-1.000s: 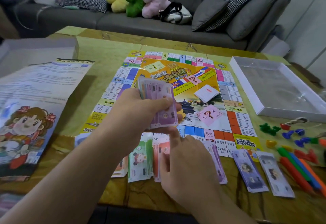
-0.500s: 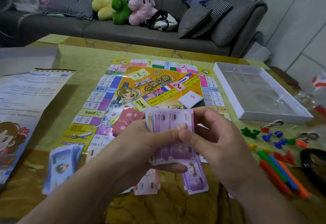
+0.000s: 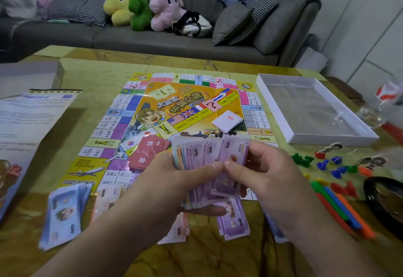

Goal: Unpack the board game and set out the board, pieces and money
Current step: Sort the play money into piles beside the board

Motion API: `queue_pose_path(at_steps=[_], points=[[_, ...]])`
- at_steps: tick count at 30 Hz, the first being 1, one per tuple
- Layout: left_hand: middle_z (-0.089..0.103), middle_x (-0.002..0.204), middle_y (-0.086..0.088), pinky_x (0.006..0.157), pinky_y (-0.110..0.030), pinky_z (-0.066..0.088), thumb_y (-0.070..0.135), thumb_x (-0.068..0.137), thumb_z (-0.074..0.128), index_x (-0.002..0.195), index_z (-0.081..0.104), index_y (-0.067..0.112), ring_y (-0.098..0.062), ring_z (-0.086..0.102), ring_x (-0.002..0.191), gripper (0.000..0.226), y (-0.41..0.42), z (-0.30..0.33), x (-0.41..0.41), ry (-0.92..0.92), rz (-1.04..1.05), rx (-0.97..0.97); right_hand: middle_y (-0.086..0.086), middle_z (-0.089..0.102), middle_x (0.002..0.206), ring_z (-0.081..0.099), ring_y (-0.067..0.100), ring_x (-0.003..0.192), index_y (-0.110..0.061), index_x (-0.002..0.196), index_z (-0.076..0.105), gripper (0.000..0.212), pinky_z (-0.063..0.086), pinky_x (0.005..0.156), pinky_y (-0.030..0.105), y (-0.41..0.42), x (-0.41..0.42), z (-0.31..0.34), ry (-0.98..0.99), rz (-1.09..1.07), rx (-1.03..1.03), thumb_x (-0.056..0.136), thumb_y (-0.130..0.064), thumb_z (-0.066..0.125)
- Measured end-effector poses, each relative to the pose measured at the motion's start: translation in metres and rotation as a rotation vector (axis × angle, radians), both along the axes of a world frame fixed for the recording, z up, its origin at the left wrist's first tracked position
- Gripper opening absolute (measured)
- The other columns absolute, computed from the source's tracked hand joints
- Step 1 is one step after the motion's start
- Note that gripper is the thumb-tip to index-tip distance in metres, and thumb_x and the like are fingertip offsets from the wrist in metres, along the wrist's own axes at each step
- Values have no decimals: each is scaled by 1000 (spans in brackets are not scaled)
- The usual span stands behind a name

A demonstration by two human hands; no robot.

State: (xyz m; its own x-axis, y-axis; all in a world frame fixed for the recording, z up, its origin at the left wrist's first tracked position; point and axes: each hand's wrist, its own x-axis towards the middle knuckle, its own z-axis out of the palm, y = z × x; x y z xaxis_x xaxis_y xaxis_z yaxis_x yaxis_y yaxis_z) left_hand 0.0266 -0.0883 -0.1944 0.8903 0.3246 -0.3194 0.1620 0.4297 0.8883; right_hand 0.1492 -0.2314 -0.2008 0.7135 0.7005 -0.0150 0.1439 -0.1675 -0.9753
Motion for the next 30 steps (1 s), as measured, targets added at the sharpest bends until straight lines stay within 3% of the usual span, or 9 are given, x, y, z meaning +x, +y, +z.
queue_pose_path(at_steps=[3,7,12,16,19,23,27,30], points=[[79,103,-21,72,-53,65,16,90,72,109,76,8,-38,78,92,20,0,1,0,6,-7,-22,0,82,92,79,18,84,-21,101,81,12,65,75,43,-1,2,-1,13,-38,-9,93,-13,77],[76,111,-24,77,-58,63,6,97,63,126,64,2,-43,76,98,29,4,3,0,-26,-11,-119,1,82,92,79,21,85,-20,101,81,12,64,78,48,-1,6,-2,25,-67,-30,93,-13,77],[79,105,-18,73,-54,64,15,91,71,115,73,12,-36,78,94,25,3,-1,-1,6,-13,0,2,82,94,80,22,87,-20,102,81,12,64,80,52,-1,1,-1,49,-14,-7,94,-13,76],[77,108,-24,73,-56,64,11,94,68,121,67,3,-41,77,96,29,4,2,-1,-21,-6,-84,0,82,92,79,19,85,-21,102,80,11,65,81,53,-2,5,0,18,-68,-46,95,-14,75],[77,106,-24,63,-51,65,6,95,65,123,65,1,-41,77,92,28,4,3,-1,-44,1,-53,5,81,95,79,25,86,-19,103,79,10,63,79,58,-4,7,1,41,-41,-34,96,-15,74],[80,102,-16,56,-42,65,14,89,73,114,74,13,-34,79,89,25,1,1,-2,-26,6,43,4,81,100,79,23,92,-21,105,81,16,65,81,50,-2,1,2,76,29,33,95,-12,73],[78,105,-21,64,-51,66,16,91,70,119,70,7,-38,78,92,29,2,3,-2,-20,-11,-54,3,82,96,79,22,89,-19,103,82,15,65,81,52,-2,5,-2,40,-46,28,93,-10,76],[77,107,-22,57,-47,64,13,93,67,125,65,4,-39,78,91,33,3,5,-1,-28,4,-92,6,82,97,79,26,90,-16,104,81,14,64,84,55,-3,7,-1,96,-62,45,93,-9,74]])
